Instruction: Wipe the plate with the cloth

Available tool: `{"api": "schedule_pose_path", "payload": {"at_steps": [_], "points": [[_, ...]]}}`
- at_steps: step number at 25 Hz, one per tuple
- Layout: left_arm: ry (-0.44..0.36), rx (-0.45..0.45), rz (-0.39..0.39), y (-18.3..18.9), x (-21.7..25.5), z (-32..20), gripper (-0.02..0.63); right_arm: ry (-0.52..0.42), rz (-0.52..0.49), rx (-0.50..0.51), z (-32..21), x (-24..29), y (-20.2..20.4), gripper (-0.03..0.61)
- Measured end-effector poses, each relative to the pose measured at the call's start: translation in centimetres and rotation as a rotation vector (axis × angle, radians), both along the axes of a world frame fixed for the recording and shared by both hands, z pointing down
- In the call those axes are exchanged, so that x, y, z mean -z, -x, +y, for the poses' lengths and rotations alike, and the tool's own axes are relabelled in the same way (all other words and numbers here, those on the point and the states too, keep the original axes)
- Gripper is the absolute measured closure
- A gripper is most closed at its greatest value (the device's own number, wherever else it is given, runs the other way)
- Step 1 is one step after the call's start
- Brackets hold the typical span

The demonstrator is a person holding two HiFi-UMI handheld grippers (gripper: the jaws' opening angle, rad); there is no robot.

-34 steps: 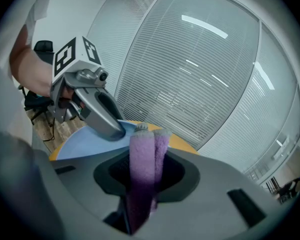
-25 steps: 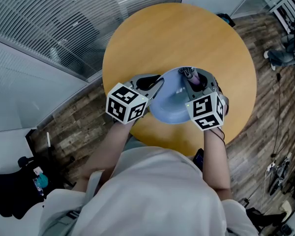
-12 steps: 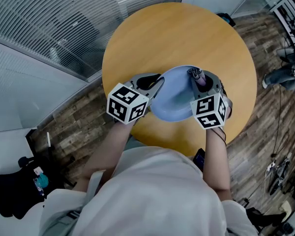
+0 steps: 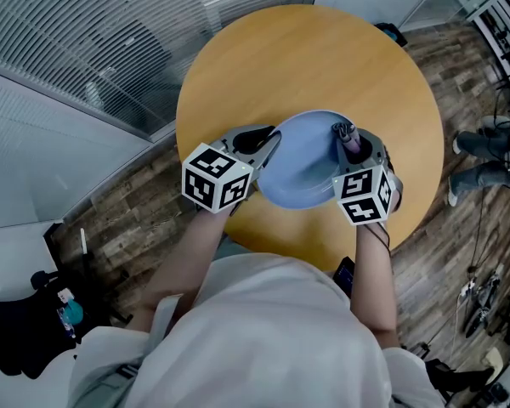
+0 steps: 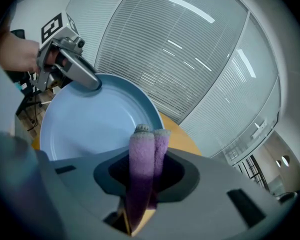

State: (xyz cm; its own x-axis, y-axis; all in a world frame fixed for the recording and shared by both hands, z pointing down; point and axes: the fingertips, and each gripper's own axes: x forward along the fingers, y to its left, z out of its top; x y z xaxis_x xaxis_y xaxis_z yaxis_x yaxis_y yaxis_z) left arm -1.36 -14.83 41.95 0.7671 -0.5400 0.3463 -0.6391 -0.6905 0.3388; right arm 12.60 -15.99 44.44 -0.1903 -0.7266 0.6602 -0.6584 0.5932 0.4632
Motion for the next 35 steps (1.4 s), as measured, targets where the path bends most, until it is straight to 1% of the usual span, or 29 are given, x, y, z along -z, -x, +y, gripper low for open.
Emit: {"api": "schedule_pose_path", "payload": {"at_steps": [6, 13, 24, 35], "points": [[0.008, 0.002, 0.011, 0.0, -0.1, 0.1, 0.565, 0.033, -0.045, 0.009, 0.8, -0.7, 1.1, 0.472], [0.008, 0.0, 0.016, 0.0, -0.2, 0.2, 0.565, 0.038, -0.084, 0.062, 1.3, -0.7, 3.5, 0.472], [0.003, -0.002, 0.005, -0.1, -0.2, 0.1, 0.563, 0.018, -0.115, 0.19, 2.0, 0.1, 7.9, 0.472], [-0.001, -0.015, -0.01, -0.2, -0.1, 0.2, 0.56, 0.006, -0.101, 0.323, 3.3, 0.2, 11.1, 0.472]]}}
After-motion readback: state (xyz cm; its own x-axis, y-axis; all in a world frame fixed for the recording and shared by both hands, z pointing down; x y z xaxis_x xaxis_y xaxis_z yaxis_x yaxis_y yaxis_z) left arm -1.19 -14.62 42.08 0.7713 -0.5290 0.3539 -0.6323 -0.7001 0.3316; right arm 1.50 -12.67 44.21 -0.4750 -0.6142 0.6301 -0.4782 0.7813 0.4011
